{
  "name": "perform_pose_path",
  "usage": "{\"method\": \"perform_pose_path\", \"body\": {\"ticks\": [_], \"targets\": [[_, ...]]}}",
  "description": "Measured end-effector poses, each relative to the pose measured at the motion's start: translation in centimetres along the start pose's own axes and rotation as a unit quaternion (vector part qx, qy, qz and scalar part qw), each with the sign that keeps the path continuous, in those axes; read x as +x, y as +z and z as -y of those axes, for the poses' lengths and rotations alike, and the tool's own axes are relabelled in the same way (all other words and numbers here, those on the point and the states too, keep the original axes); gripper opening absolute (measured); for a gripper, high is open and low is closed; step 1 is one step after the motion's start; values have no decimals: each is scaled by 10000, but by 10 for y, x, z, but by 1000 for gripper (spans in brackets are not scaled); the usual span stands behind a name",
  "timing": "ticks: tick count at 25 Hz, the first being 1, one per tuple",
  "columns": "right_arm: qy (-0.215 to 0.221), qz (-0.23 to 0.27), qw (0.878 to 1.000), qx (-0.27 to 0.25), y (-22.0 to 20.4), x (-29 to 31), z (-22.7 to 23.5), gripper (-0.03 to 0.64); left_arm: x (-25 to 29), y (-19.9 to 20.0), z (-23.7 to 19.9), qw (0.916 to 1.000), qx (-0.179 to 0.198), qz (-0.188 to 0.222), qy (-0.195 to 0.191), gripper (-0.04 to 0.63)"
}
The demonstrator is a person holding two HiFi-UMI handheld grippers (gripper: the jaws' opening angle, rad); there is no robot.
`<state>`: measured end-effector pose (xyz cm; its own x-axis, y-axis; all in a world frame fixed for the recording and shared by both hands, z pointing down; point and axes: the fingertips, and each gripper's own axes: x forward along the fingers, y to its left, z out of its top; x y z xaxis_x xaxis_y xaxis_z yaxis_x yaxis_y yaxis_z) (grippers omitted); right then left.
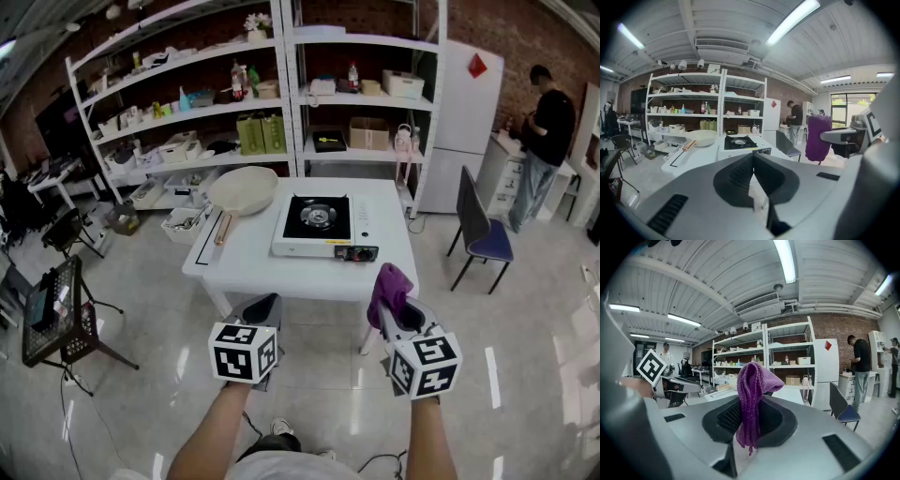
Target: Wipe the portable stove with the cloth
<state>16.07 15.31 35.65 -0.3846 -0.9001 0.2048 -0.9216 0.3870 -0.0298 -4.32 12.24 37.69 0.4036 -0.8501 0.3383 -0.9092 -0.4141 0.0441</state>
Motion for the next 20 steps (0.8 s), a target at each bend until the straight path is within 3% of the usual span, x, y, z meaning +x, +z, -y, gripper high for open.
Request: {"method": "perform_pose_path", "body": {"ticks": [11, 20], "targets": [[-12, -131, 9999, -55, -2, 45, 31, 67, 57, 17, -12, 9999, -8, 83, -121, 5], [-130, -412, 9989, -201, 1, 140, 72, 67, 156, 33, -59, 9994, -131, 45, -327, 5]]}}
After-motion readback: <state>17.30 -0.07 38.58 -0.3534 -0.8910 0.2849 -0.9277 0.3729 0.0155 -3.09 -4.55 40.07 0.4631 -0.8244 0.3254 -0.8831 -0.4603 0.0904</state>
